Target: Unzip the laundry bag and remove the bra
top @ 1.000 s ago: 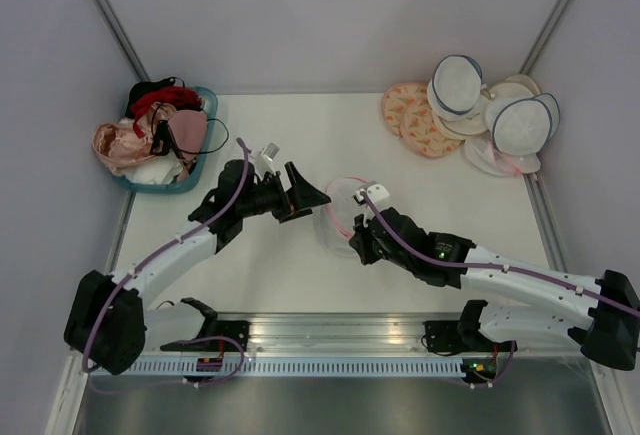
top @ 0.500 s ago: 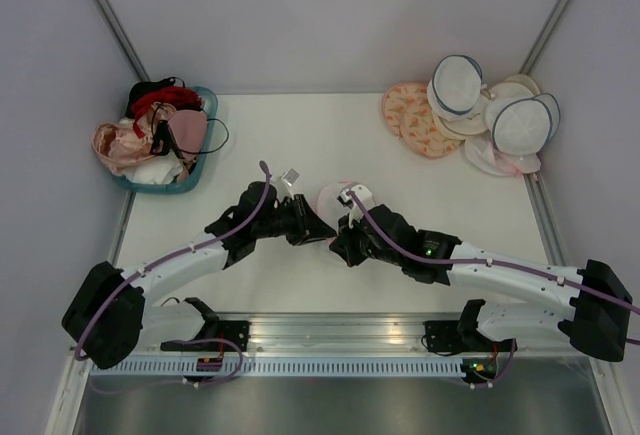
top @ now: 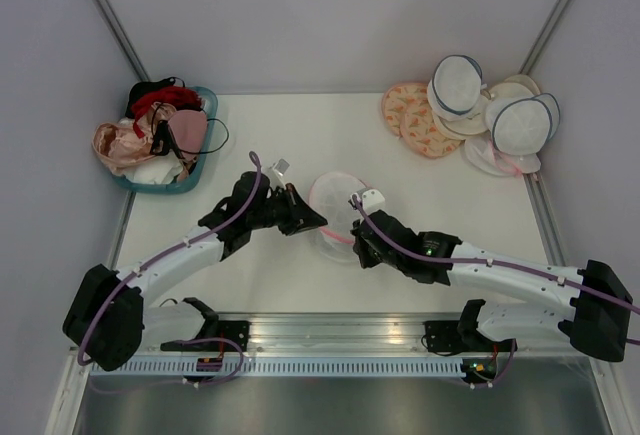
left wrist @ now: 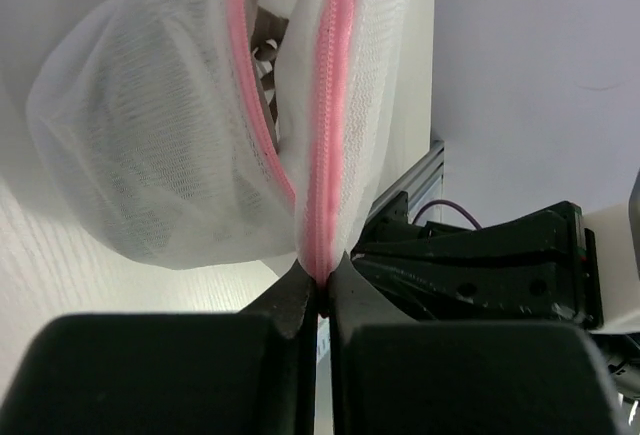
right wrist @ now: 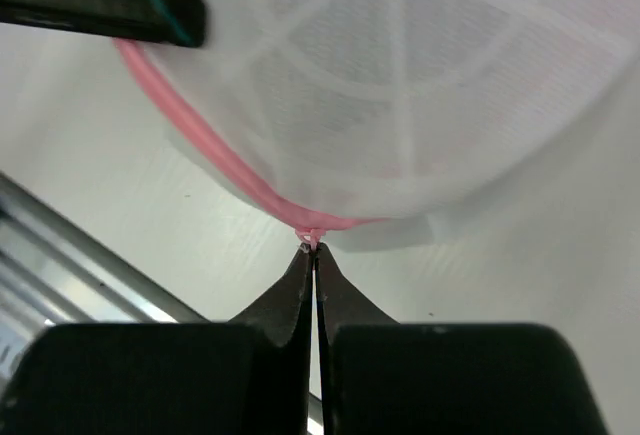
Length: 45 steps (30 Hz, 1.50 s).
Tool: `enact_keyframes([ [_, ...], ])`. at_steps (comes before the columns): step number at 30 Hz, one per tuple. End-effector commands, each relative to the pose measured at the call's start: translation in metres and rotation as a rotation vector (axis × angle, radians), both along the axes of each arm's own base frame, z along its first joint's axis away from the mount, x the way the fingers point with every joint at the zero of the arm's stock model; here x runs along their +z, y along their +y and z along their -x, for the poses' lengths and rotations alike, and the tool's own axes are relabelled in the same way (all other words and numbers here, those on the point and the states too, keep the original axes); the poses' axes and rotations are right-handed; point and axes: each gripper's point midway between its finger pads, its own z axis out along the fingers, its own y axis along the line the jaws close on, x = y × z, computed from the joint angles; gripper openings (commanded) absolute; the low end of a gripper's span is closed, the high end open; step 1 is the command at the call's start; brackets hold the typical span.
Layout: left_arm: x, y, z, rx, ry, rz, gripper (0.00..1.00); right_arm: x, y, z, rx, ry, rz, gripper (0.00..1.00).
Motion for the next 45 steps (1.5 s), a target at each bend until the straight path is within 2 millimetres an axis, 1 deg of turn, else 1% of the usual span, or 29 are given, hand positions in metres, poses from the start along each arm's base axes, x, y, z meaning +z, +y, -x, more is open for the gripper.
enact_keyframes([
  [1, 0.026, 0.004, -0.015, 0.003, -0.106, 0.008, 0.02, -0.014, -0.05, -0.01, -0.185, -0.03, 0.163, 0.0],
  [3, 0.026, 0.003, -0.014, -0.009, -0.103, 0.01, 0.02, -0.014, -0.072, -0.022, -0.29, -0.087, 0.235, 0.01],
  [6, 0.023, -0.001, -0.01, -0.043, -0.089, 0.02, 0.02, -0.012, -0.088, -0.036, -0.389, -0.119, 0.287, 0.0],
  [9, 0.023, -0.004, -0.005, -0.07, -0.078, 0.045, 0.02, -0.014, -0.093, -0.052, -0.448, -0.155, 0.311, 0.0],
  [12, 0.027, -0.007, 0.002, -0.098, -0.084, 0.088, 0.02, -0.015, -0.093, -0.061, -0.476, -0.169, 0.322, 0.0],
  [13, 0.028, -0.007, 0.004, -0.102, -0.088, 0.1, 0.05, -0.015, -0.094, -0.062, -0.477, -0.17, 0.328, 0.0],
  [14, 0.026, -0.006, 0.005, -0.101, -0.09, 0.104, 0.33, -0.016, -0.094, -0.063, -0.486, -0.169, 0.33, 0.0],
  [15, 0.029, -0.004, 0.006, -0.09, -0.109, 0.105, 0.51, -0.018, -0.095, -0.063, -0.491, -0.166, 0.338, 0.0],
  [16, 0.027, -0.001, 0.006, -0.074, -0.108, 0.095, 0.8, -0.019, -0.097, -0.063, -0.502, -0.166, 0.345, 0.0],
  [17, 0.024, 0.003, 0.005, -0.049, -0.107, 0.082, 0.88, -0.021, -0.103, -0.062, -0.515, -0.164, 0.366, 0.0],
  [18, 0.011, 0.01, 0.007, -0.021, -0.08, 0.044, 0.93, -0.023, -0.106, -0.062, -0.532, -0.161, 0.37, 0.0],
  [19, 0.015, 0.019, 0.001, 0.045, -0.116, 0.026, 0.98, -0.023, -0.109, -0.061, -0.54, -0.16, 0.374, 0.0],
  [20, 0.005, 0.027, 0.001, 0.085, -0.108, -0.003, 1.0, -0.024, -0.112, -0.06, -0.546, -0.16, 0.382, 0.0],
  [22, -0.004, 0.046, -0.01, 0.216, -0.119, -0.055, 1.0, -0.028, -0.114, -0.058, -0.548, -0.153, 0.382, 0.0],
  [23, -0.01, 0.054, -0.01, 0.256, -0.124, -0.067, 1.0, -0.028, -0.114, -0.058, -0.549, -0.152, 0.377, 0.0],
  [25, -0.008, 0.063, -0.021, 0.333, -0.152, -0.06, 1.0, -0.033, -0.117, -0.057, -0.556, -0.147, 0.387, 0.0],
  [26, -0.017, 0.062, -0.022, 0.331, -0.15, -0.066, 1.0, -0.035, -0.118, -0.057, -0.557, -0.146, 0.392, 0.0],
  [28, -0.022, 0.053, -0.023, 0.297, -0.139, -0.046, 1.0, -0.043, -0.12, -0.057, -0.558, -0.134, 0.415, 0.0],
  [29, -0.018, 0.046, -0.027, 0.273, -0.149, -0.027, 0.98, -0.046, -0.118, -0.058, -0.558, -0.131, 0.415, 0.0],
  [30, -0.036, 0.041, -0.029, 0.249, -0.106, -0.057, 0.98, -0.053, -0.12, -0.058, -0.562, -0.118, 0.435, 0.0],
  [31, -0.043, 0.034, -0.028, 0.219, -0.08, -0.057, 0.97, -0.056, -0.12, -0.058, -0.563, -0.112, 0.441, 0.0],
  [32, -0.041, 0.028, -0.034, 0.204, -0.102, -0.034, 0.95, -0.058, -0.119, -0.059, -0.565, -0.108, 0.438, 0.0],
  [33, -0.06, 0.023, -0.034, 0.186, -0.051, -0.05, 0.95, -0.062, -0.119, -0.058, -0.563, -0.103, 0.444, 0.0],
  [36, -0.073, 0.007, -0.039, 0.144, -0.034, 0.01, 0.94, -0.067, -0.115, -0.057, -0.553, -0.089, 0.423, 0.0],
  [38, -0.072, -0.005, -0.044, 0.125, -0.03, 0.087, 0.92, -0.069, -0.113, -0.057, -0.548, -0.087, 0.401, 0.01],
  [39, -0.06, -0.009, -0.046, 0.12, -0.051, 0.13, 0.91, -0.069, -0.113, -0.056, -0.545, -0.089, 0.4, 0.0],
  [40, -0.07, -0.012, -0.047, 0.118, -0.023, 0.137, 0.91, -0.068, -0.113, -0.056, -0.544, -0.09, 0.396, 0.0],
  [43, -0.064, -0.022, -0.051, 0.106, -0.021, 0.22, 0.88, -0.068, -0.112, -0.056, -0.529, -0.097, 0.386, 0.01],
  [45, -0.054, -0.029, -0.051, 0.087, -0.031, 0.282, 0.83, -0.066, -0.113, -0.056, -0.524, -0.103, 0.38, 0.0],
])
